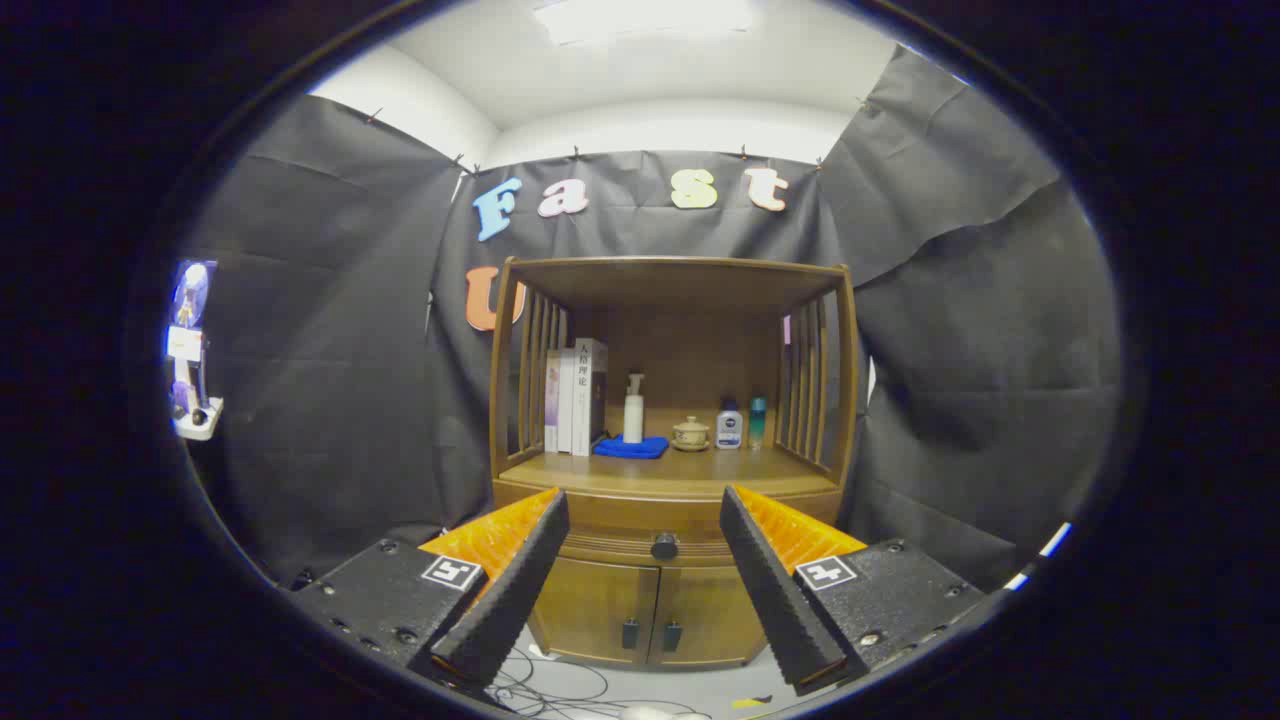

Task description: Pull open the drawer, take out the items inside it, and place them on the countertop above the cabinet.

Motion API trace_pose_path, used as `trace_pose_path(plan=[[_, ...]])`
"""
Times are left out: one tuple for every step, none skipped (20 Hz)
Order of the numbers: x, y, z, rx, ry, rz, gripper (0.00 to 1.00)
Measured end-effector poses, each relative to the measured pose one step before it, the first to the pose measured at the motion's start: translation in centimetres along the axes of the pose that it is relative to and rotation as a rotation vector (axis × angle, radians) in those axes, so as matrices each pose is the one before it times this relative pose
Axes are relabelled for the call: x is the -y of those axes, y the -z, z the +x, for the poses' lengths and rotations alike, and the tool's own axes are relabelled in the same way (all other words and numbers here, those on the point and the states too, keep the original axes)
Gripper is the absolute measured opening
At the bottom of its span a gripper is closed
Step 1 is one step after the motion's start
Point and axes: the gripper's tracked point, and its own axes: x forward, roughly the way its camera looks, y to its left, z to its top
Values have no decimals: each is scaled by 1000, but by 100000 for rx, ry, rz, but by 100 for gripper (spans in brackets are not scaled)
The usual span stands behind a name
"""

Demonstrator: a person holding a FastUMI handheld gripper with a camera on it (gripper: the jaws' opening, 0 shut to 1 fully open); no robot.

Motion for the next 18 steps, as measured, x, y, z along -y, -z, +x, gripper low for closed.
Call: trace_pose_path(plan=[[-24,4,89,445,256,-337,99],[-3,-85,-23,316,356,-510,99],[-14,51,72,290,235,-154,99],[-42,-117,34,347,160,289,99],[-110,-73,-37,130,-105,18,99],[-6,27,-58,-526,-59,-486,99],[82,-6,-71,401,315,-790,99],[146,-171,-58,559,1180,-769,99],[80,23,103,120,1077,-350,99],[-34,28,83,-265,371,158,99],[-110,218,280,-146,246,516,99],[-8,120,191,-909,574,469,99],[341,435,185,-984,1164,549,99],[192,166,125,-603,929,322,99],[114,141,126,-511,837,282,99],[148,144,148,-478,852,334,99],[123,164,28,-505,734,418,99],[113,4,83,-232,550,550,99]])
